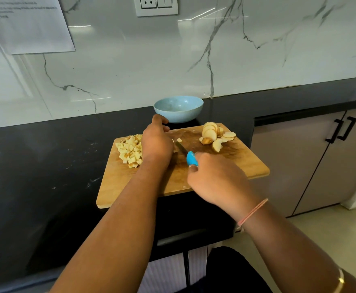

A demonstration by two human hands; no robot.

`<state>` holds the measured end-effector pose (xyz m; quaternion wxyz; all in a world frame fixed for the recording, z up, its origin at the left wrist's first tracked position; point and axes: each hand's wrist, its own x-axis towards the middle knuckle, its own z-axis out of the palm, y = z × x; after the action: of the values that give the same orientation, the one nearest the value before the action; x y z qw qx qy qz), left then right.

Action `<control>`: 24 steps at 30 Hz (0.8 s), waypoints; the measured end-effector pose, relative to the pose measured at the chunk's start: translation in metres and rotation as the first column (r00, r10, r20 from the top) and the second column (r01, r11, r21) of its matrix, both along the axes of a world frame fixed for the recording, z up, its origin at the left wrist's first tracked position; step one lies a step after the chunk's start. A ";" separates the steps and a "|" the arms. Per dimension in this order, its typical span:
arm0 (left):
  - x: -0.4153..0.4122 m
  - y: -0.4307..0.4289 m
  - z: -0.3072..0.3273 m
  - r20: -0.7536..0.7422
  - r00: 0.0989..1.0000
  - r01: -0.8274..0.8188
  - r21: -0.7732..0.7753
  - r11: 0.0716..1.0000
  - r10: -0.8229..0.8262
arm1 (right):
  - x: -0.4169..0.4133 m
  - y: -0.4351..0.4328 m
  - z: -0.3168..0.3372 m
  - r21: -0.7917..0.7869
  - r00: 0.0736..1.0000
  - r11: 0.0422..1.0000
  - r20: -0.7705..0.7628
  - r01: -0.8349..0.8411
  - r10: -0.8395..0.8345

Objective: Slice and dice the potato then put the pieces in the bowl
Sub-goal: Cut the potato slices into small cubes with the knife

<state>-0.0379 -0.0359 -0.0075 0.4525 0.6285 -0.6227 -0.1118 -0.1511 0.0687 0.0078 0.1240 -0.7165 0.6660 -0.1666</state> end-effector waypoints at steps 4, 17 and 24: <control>-0.001 -0.002 0.001 0.008 1.000 -0.015 0.007 1.000 0.015 | -0.012 -0.014 0.000 -0.048 0.996 0.995 -0.016 0.085 -0.085; -0.011 -0.005 -0.007 0.670 0.721 -0.016 0.271 0.963 -0.176 | -0.052 -0.052 -0.015 -0.272 0.970 0.943 0.201 0.190 -0.138; -0.005 -0.006 -0.004 0.654 0.755 -0.158 0.239 0.958 -0.039 | -0.069 -0.065 -0.033 -0.266 0.831 0.947 0.556 0.183 -0.004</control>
<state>-0.0427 -0.0414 -0.0111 0.1171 0.7049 -0.6983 0.0421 -0.2197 0.0038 -0.0247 0.1879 -0.6150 0.6028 -0.4723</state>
